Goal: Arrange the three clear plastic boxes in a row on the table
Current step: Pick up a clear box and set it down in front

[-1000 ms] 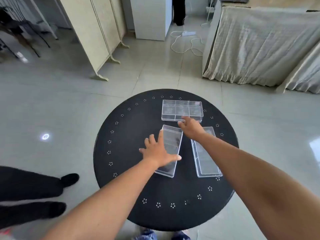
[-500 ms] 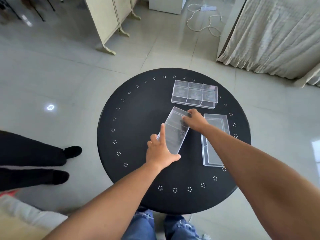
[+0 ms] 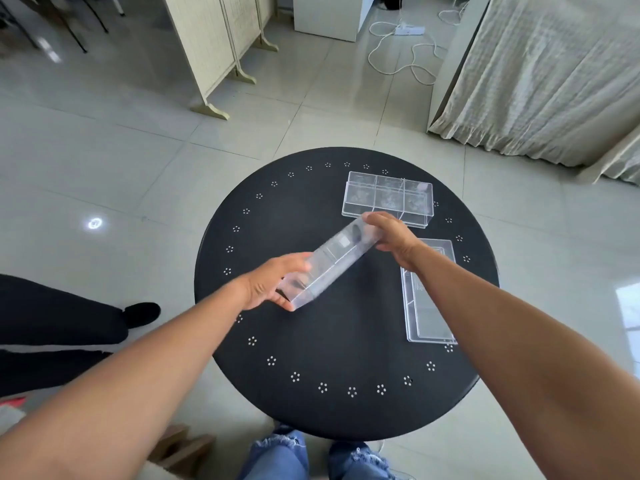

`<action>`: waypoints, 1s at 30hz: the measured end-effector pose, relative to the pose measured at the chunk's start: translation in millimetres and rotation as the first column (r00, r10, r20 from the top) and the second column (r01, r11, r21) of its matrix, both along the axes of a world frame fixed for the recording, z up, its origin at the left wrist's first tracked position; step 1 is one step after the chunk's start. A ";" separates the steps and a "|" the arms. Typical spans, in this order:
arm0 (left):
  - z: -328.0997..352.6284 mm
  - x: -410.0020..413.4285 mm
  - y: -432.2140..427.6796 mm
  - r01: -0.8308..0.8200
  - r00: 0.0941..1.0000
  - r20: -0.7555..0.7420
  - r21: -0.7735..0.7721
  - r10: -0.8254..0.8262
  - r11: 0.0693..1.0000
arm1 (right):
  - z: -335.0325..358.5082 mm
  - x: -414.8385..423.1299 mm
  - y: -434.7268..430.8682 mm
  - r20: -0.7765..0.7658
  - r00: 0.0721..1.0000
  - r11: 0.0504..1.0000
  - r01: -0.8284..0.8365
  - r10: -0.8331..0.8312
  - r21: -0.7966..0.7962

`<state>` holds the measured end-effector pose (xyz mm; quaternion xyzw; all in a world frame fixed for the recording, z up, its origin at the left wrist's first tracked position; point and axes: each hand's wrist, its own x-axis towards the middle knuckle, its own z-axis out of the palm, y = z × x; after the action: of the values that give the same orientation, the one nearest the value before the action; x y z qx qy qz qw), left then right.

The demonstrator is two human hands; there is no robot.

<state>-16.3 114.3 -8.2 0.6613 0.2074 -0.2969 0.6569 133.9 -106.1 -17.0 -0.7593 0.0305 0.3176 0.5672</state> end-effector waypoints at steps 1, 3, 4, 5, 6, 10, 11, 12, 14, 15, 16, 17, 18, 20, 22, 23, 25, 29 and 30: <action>1.7 2.0 7.4 -0.013 0.999 -0.050 -0.104 0.007 0.995 | -0.6 -0.2 -1.3 -0.026 1.000 0.999 -0.005 0.006 0.047; 2.4 6.7 21.4 -0.048 0.985 -0.170 -0.292 -0.002 0.955 | -5.0 -0.6 -4.1 -0.066 0.997 0.984 -0.019 0.031 0.175; 2.4 9.2 26.9 -0.054 0.977 -0.210 -0.364 -0.026 0.930 | -8.1 0.2 -6.2 -0.084 0.995 0.974 -0.026 0.046 0.223; 2.8 11.2 31.3 -0.058 0.971 -0.236 -0.428 -0.050 0.902 | -9.2 0.2 -7.4 -0.092 0.994 0.966 -0.039 0.065 0.257; 3.5 13.2 35.0 -0.068 0.965 -0.257 -0.468 -0.062 0.881 | -9.3 0.2 -7.7 -0.101 0.992 0.959 -0.050 0.081 0.279; -0.9 19.6 44.6 -0.138 0.944 -0.327 -0.538 -0.055 0.832 | -10.3 -1.2 -7.3 -0.114 0.989 0.964 -0.060 0.092 0.258; -2.9 22.2 45.0 -0.170 0.938 -0.344 -0.533 -0.029 0.829 | -11.0 -1.3 -7.4 -0.108 0.992 0.972 -0.035 0.061 0.232; -5.1 25.0 44.9 -0.216 0.933 -0.360 -0.511 0.021 0.832 | -13.3 -0.5 -7.6 -0.111 0.994 0.977 0.002 0.022 0.212; -11.0 30.9 43.0 -0.344 0.907 -0.375 -0.401 0.190 0.849 | -17.0 -0.7 -7.9 -0.152 0.986 0.989 0.084 -0.065 0.124; -13.7 33.7 41.3 -0.405 0.888 -0.368 -0.336 0.278 0.850 | -19.1 -1.7 -7.2 -0.166 0.981 0.992 0.109 -0.097 0.066; -15.2 36.0 38.9 -0.445 0.871 -0.356 -0.278 0.339 0.851 | -20.7 -3.4 -5.9 -0.172 0.978 0.993 0.119 -0.115 0.013; -16.7 37.8 36.0 -0.457 0.864 -0.340 -0.220 0.371 0.862 | -24.1 -5.1 -4.6 -0.167 0.977 0.991 0.129 -0.133 -0.034; -17.8 39.4 32.5 -0.448 0.866 -0.321 -0.159 0.383 0.880 | -27.3 -6.7 -3.3 -0.161 0.975 0.987 0.140 -0.151 -0.073; -21.0 41.1 25.2 -0.414 0.883 -0.257 -0.029 0.393 0.910 | -32.2 -10.4 0.2 -0.132 0.978 0.980 0.145 -0.163 -0.140; -28.2 43.3 20.3 -0.396 0.895 -0.177 0.104 0.409 0.912 | -36.8 -14.4 3.0 -0.098 0.979 0.971 0.158 -0.178 -0.182; -32.7 43.9 18.9 -0.385 0.900 -0.149 0.166 0.409 0.908 | -39.4 -15.9 4.1 -0.081 0.979 0.965 0.169 -0.189 -0.201; -39.8 44.2 17.4 -0.372 0.903 -0.124 0.254 0.412 0.893 | -43.9 -19.3 6.5 -0.063 0.977 0.954 0.184 -0.204 -0.238; -43.9 44.5 13.8 -0.353 0.903 -0.102 0.376 0.417 0.857 | -53.7 -26.7 7.2 -0.066 0.970 0.932 0.204 -0.234 -0.300; -44.4 44.6 12.3 -0.349 0.905 -0.096 0.390 0.415 0.852 | -55.7 -28.9 7.2 -0.066 0.968 0.927 0.210 -0.241 -0.311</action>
<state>28.3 126.6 -52.6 0.6876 0.4439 -0.1736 0.5477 105.0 -98.9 -72.7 -0.8109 0.1950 0.2806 0.4751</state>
